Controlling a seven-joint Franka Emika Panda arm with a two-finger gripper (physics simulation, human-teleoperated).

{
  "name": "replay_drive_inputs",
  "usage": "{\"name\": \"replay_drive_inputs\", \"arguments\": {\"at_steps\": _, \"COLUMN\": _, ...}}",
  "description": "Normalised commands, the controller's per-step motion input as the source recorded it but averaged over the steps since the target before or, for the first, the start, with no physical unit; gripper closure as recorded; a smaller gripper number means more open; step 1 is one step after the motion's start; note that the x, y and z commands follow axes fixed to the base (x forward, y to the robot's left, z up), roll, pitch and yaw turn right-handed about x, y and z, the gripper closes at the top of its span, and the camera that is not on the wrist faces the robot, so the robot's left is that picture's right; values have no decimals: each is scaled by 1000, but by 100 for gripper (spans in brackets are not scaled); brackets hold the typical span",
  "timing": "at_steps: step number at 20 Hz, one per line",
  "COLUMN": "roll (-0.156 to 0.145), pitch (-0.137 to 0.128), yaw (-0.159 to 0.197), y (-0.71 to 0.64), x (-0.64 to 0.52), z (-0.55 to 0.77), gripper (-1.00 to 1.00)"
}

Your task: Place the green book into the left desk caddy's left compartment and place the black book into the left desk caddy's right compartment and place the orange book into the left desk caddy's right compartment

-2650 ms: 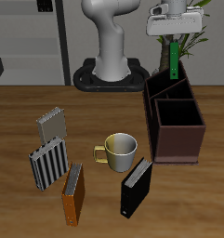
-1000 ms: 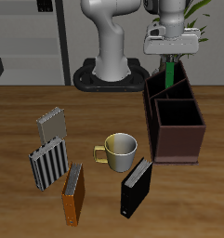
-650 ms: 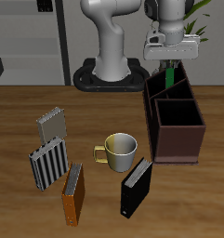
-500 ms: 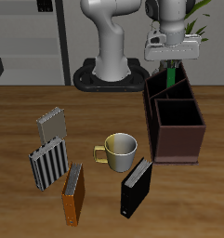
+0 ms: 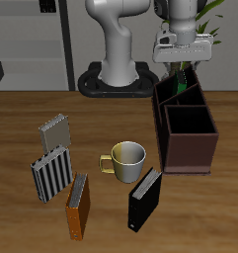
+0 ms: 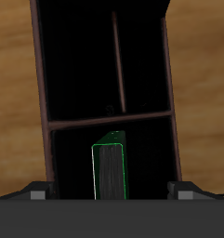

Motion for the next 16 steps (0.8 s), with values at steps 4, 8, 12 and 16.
{"name": "replay_drive_inputs", "arguments": {"at_steps": 4, "roll": -14, "pitch": 8, "yaw": 6, "y": -61, "x": 168, "z": 67, "gripper": -100}}
{"name": "replay_drive_inputs", "arguments": {"at_steps": 8, "roll": -51, "pitch": -30, "yaw": -13, "y": -212, "x": 308, "z": 331, "gripper": -100}}
{"name": "replay_drive_inputs", "arguments": {"at_steps": 12, "roll": -109, "pitch": -40, "yaw": -12, "y": -309, "x": 498, "z": 476, "gripper": -100}}
{"name": "replay_drive_inputs", "arguments": {"at_steps": 16, "roll": -66, "pitch": -14, "yaw": 12, "y": -236, "x": 501, "z": 341, "gripper": -100}}
